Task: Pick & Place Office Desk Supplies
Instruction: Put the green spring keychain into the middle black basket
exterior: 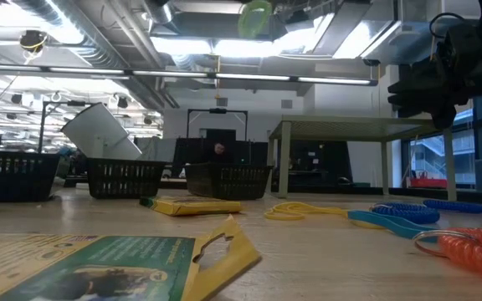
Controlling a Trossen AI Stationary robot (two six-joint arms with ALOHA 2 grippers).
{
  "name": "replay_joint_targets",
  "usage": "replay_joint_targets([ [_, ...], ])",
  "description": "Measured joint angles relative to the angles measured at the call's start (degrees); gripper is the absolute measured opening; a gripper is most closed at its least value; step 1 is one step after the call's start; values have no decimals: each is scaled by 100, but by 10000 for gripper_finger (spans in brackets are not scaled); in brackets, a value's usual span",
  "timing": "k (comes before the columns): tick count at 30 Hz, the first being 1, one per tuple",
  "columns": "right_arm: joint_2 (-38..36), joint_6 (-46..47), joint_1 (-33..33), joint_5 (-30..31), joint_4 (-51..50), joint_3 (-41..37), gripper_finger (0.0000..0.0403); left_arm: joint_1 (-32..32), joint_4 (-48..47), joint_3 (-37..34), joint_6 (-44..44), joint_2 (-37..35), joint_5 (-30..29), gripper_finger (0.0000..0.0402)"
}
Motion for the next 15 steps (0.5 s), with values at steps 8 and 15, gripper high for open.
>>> replay_joint_targets([
  [8,0,2,0,0,-1,0,131,182,-134,1,12,0,117,3],
  [15,0,1,0,-2,0,0,131,783,-2040,2,-1622,0,1301,3],
])
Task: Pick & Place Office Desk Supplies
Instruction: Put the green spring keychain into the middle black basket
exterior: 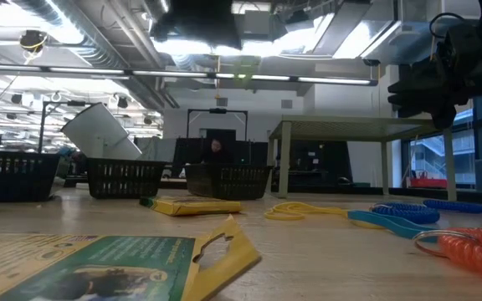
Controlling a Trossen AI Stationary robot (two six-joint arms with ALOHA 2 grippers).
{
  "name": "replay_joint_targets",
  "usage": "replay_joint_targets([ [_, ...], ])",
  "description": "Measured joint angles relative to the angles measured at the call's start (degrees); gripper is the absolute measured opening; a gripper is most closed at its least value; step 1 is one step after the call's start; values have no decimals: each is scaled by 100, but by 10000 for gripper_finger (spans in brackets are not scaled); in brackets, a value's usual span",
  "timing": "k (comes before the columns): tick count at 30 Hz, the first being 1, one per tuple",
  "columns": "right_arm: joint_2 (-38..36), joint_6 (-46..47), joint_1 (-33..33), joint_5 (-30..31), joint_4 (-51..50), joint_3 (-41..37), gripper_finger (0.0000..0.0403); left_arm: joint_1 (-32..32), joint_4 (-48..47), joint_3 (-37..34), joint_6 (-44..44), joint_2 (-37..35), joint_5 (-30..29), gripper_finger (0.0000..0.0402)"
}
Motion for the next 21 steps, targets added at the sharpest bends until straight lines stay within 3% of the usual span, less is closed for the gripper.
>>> replay_joint_targets([
  [3,0,0,0,0,0,0,131,348,-1297,0,-770,0,576,3],
  [8,0,0,0,0,-1,0,131,969,-3519,0,-1525,-76,2117,3],
  [11,0,-1,0,-2,-1,0,131,1303,-4583,0,-1817,-82,2544,3],
  [16,0,0,0,-12,0,0,131,1797,-5306,0,-1800,-86,3163,3],
  [21,0,-1,0,-13,-1,0,131,2068,-5271,0,-1423,-85,3101,3],
])
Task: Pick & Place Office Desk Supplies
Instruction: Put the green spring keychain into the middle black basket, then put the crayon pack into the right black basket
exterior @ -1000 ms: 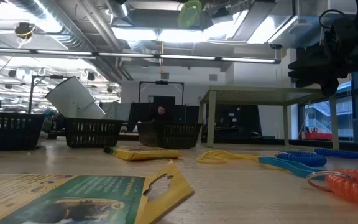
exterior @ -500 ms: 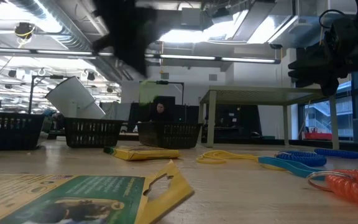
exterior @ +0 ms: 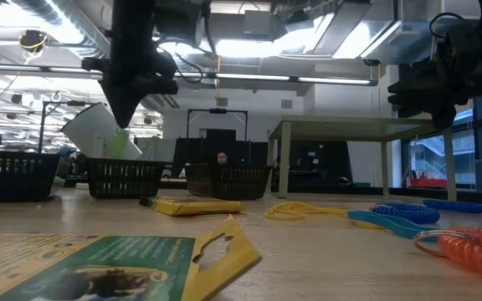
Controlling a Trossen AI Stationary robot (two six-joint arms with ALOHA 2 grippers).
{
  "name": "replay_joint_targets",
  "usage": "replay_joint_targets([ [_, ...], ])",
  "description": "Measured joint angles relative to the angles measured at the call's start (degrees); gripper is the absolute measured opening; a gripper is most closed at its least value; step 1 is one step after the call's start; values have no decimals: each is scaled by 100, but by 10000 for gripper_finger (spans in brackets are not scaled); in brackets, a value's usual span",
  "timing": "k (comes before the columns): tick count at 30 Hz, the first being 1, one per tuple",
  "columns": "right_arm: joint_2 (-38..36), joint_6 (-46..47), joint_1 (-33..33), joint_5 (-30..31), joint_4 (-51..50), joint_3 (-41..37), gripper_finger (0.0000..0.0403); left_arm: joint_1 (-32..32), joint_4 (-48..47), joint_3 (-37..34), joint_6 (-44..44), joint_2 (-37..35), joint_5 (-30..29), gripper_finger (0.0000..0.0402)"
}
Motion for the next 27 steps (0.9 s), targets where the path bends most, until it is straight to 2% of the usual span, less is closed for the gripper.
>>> replay_joint_targets([
  [8,0,0,0,4,0,0,131,34,13,0,-75,0,172,11],
  [20,0,1,0,9,1,0,131,-171,294,0,-722,0,146,66],
  [24,0,1,0,13,0,0,131,-252,802,0,-600,0,237,78],
  [27,0,0,0,13,0,0,131,-440,1546,0,-360,0,307,84],
])
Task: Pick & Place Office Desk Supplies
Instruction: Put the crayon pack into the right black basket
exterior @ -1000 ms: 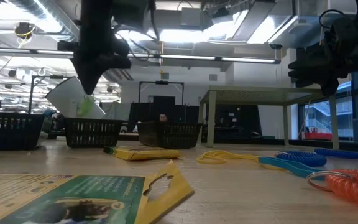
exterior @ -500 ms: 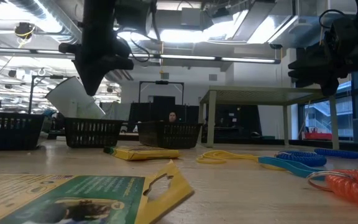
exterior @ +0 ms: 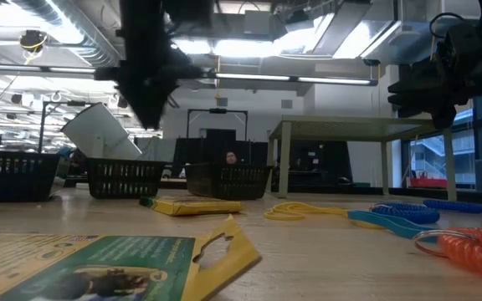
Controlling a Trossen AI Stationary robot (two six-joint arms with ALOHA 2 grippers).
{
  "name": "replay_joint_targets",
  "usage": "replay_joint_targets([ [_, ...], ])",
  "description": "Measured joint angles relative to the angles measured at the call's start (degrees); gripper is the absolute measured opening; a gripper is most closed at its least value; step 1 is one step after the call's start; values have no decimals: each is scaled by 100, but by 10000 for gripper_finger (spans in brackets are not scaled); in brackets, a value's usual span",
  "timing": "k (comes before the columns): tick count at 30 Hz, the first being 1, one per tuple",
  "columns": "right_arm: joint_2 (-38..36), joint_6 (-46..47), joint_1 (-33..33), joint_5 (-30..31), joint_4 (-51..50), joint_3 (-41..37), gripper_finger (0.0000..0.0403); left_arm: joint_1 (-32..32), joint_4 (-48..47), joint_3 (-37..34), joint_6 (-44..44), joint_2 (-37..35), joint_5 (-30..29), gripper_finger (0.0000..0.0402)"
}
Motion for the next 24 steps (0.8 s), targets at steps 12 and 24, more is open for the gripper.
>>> replay_joint_targets([
  [12,0,-2,0,0,-2,0,131,-1322,3261,13,1270,243,-450,151],
  [24,0,-1,0,-15,0,0,131,-2479,3603,-7,1876,1490,-844,165],
])
